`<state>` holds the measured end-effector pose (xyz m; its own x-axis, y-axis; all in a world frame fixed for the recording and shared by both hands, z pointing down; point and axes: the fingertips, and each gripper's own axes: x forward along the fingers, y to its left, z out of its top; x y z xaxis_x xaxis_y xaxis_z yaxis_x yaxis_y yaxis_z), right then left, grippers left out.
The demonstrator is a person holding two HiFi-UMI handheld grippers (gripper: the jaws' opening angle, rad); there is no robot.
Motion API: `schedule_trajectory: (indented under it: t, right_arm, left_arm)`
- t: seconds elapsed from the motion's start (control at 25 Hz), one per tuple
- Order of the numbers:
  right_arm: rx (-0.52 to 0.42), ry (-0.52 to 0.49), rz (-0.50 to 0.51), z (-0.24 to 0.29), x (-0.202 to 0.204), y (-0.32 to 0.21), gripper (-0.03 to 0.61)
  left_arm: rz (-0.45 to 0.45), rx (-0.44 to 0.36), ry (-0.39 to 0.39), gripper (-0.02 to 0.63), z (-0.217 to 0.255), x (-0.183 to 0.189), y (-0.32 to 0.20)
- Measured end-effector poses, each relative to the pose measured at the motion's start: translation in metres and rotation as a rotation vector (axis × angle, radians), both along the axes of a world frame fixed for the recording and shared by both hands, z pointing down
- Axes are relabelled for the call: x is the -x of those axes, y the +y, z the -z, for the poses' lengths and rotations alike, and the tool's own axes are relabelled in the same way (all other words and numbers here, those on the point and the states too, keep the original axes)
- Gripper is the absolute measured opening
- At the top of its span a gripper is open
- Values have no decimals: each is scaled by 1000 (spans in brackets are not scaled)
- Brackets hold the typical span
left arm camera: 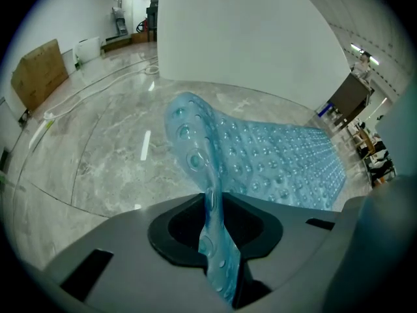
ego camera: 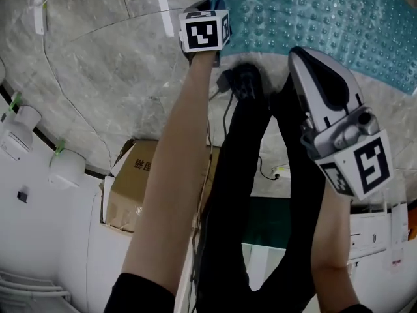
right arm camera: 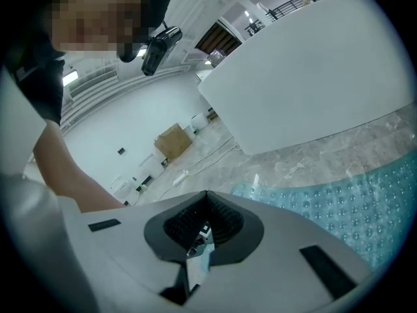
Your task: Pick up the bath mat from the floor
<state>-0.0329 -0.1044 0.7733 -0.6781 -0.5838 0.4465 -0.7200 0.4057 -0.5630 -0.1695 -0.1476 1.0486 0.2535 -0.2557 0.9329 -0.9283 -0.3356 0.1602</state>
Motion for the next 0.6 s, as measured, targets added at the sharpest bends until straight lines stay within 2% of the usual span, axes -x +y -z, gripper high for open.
schedule_trajectory:
  t: [0.24, 0.4, 0.6]
  right_arm:
    - [39, 54, -9, 56, -19, 37, 12]
    - [28, 73, -16, 119, -40, 41, 12]
    - [-13, 98, -39, 209, -70, 27, 12]
  left_arm:
    - [-76, 24, 92, 51, 72, -35, 25]
    - [-76, 58, 125, 44, 130, -62, 39]
    - [-144, 114, 163, 44, 218, -103, 54]
